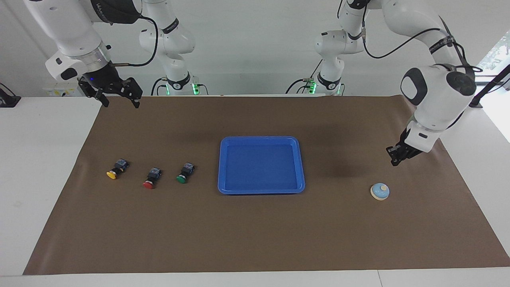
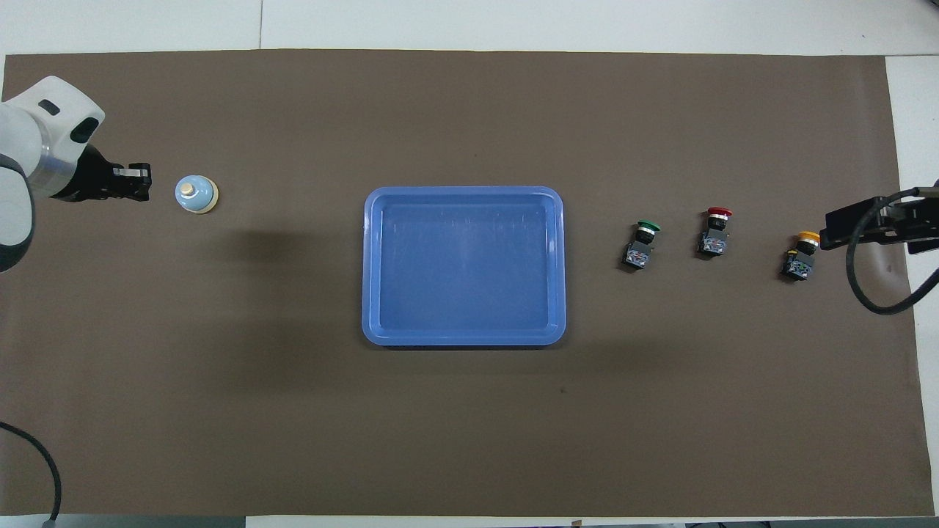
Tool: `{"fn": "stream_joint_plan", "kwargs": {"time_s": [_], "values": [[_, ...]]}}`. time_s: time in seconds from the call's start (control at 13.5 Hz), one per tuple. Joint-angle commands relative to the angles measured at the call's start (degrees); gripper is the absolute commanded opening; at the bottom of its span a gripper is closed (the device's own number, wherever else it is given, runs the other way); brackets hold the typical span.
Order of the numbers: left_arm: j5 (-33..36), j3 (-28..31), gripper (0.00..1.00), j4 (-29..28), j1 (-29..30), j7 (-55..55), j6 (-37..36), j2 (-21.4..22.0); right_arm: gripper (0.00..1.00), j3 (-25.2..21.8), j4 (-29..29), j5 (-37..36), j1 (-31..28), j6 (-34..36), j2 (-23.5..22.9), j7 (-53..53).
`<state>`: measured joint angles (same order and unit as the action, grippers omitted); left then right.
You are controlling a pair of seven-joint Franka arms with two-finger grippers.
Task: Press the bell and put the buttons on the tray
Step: 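Reach the left gripper to the dome bell and press down on it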
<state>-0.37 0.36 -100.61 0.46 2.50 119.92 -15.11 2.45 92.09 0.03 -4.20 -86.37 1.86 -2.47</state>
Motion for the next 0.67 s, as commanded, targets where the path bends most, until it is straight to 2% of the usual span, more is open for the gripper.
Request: {"fn": "stream_joint_plan", "kwargs": {"time_s": [0.0, 0.59], "values": [[0.02, -0.01, 0.00, 4.45, 0.16, 0.31, 4.07, -7.10, 1.00, 0.63, 1.17, -0.12, -0.90, 0.15, 1.13, 0.53], [0.11, -0.01, 0.00, 3.93, -0.19, 0.40, 7.51, -9.23, 1.00, 0.63, 1.25, -0.12, -0.90, 0.15, 1.13, 0.53]]}}
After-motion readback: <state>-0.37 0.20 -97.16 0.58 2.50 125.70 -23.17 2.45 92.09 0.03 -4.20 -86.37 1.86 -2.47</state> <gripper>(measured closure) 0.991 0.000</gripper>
